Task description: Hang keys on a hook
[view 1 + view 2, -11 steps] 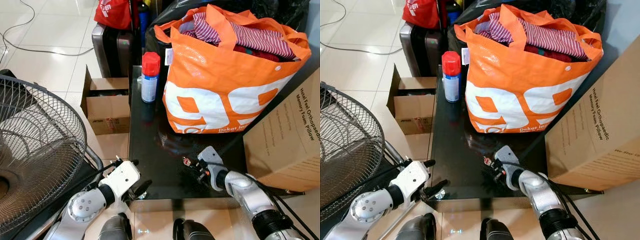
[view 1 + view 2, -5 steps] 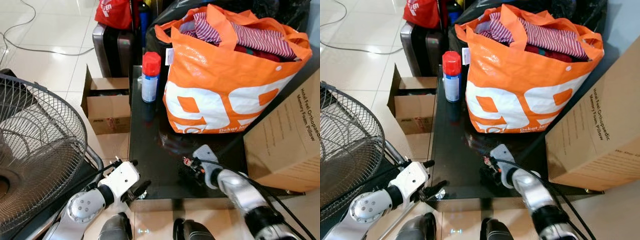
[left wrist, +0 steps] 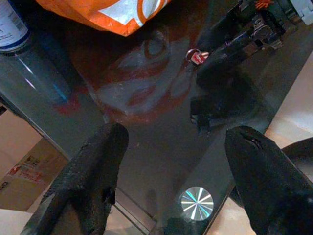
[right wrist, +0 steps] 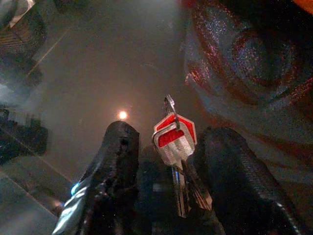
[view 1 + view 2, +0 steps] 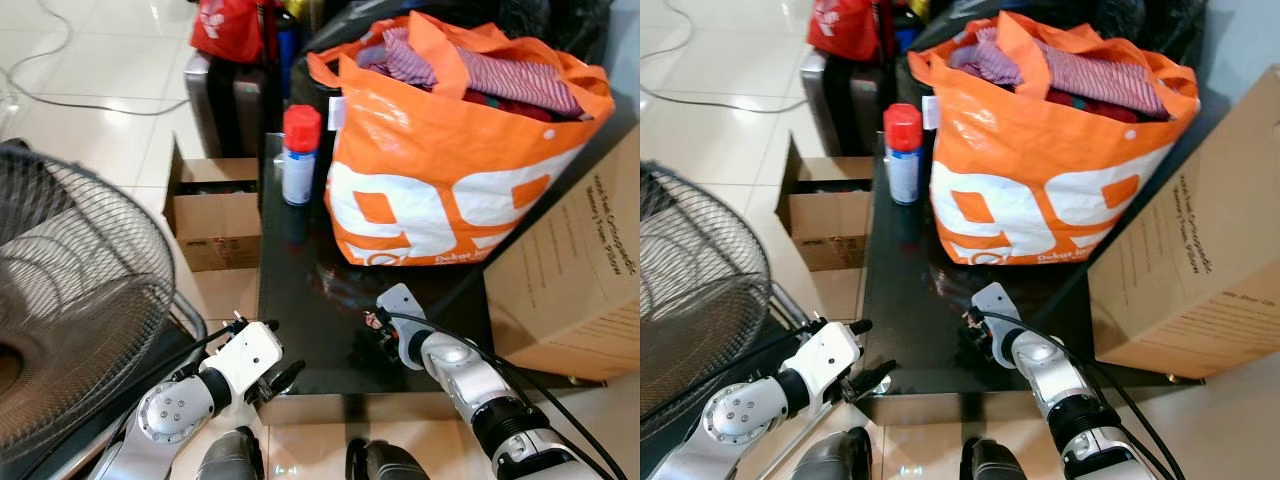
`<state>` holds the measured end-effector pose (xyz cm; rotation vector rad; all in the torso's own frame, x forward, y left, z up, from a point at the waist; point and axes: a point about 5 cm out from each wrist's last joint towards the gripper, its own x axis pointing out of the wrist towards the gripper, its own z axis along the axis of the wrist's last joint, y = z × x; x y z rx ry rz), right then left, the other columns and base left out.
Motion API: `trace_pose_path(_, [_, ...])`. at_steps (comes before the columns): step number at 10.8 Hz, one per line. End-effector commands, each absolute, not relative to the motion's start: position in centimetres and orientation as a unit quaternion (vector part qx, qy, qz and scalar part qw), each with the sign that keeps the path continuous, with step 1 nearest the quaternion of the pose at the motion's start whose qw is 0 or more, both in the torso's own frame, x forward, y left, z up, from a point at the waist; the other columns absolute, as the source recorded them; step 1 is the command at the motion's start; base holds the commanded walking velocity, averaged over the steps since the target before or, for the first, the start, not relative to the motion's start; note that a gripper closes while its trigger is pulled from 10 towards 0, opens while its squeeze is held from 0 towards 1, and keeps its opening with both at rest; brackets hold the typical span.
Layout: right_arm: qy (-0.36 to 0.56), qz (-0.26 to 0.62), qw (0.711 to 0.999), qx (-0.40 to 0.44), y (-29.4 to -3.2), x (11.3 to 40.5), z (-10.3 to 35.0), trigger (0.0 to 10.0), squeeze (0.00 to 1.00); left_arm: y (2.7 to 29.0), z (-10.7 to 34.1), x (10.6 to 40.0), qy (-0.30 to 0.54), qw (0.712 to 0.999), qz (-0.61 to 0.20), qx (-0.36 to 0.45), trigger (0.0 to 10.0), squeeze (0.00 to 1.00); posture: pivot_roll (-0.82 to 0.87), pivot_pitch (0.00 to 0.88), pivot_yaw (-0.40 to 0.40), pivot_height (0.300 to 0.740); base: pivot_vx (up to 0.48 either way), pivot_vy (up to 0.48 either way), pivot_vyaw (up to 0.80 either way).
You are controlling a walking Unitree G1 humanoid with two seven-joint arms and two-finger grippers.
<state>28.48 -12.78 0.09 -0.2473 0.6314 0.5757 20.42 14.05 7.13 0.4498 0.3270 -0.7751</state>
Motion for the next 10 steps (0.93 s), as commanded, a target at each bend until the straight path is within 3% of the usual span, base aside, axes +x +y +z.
trace_pose_path(1, [0.341,0.271,0.891,-0.129,-13.49,27.48,-1.22,0.0,0.0,13.75,7.22,20.2,0.157,0.885,-0.38,0.217,10.0,0.0,0.04,0.196,-0.075,0.74,0.0,0.0,0.0])
trace_pose_path(10, [0.345,0.281,0.886,-0.131,-13.48,27.05,-1.82,0.0,0.0,13.62,7.17,20.17,0.16,0.885,-0.379,0.217,10.0,0.0,0.04,0.209,-0.081,0.74,0.0,0.0,0.0])
